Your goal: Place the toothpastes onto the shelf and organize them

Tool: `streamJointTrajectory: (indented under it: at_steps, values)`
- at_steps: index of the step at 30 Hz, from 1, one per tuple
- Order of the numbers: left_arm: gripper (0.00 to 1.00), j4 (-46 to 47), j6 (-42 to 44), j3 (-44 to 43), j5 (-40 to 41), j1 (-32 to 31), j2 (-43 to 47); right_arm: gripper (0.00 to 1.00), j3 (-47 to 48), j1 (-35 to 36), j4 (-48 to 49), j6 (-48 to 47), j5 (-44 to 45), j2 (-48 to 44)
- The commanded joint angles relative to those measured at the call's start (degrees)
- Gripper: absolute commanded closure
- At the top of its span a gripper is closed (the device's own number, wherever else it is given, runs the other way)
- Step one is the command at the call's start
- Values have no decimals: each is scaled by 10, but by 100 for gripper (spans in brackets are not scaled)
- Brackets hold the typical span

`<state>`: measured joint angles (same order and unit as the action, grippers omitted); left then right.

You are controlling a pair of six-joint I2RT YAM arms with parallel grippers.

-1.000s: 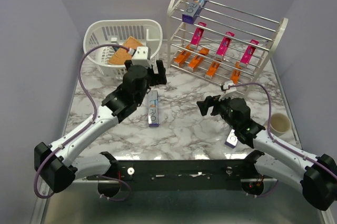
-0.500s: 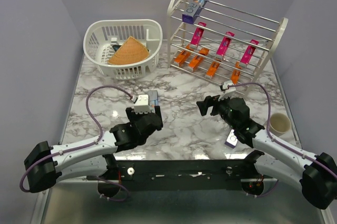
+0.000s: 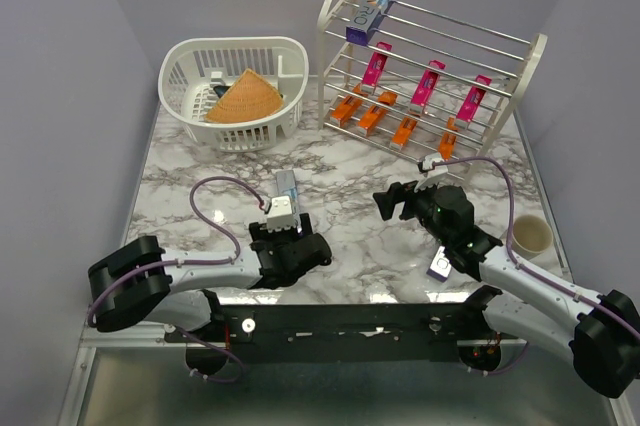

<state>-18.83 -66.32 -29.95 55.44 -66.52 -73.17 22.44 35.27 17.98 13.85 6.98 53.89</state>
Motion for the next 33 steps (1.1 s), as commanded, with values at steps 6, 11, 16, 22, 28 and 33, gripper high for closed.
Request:
streamJointTrajectory:
  at_steps: [6, 11, 16, 22, 28, 33]
  values:
    - [7, 85, 19, -15, 11, -3, -87, 5, 6, 0, 14, -10, 8, 6]
    - [7, 68, 8, -26, 7, -5, -88, 5, 7, 0, 13, -9, 8, 9]
    - [19, 62, -8, -9, 14, -5, -68, 5, 9, 0, 13, -8, 2, 14]
    - [20, 67, 58, -26, 13, -5, -61, 5, 10, 0, 13, -9, 1, 17]
    - [26, 77, 57, -11, -2, -2, -55, 5, 10, 0, 14, -8, 1, 17]
    - [30, 132, 65, 4, -18, 10, -68, 5, 11, 0, 14, -10, 0, 19]
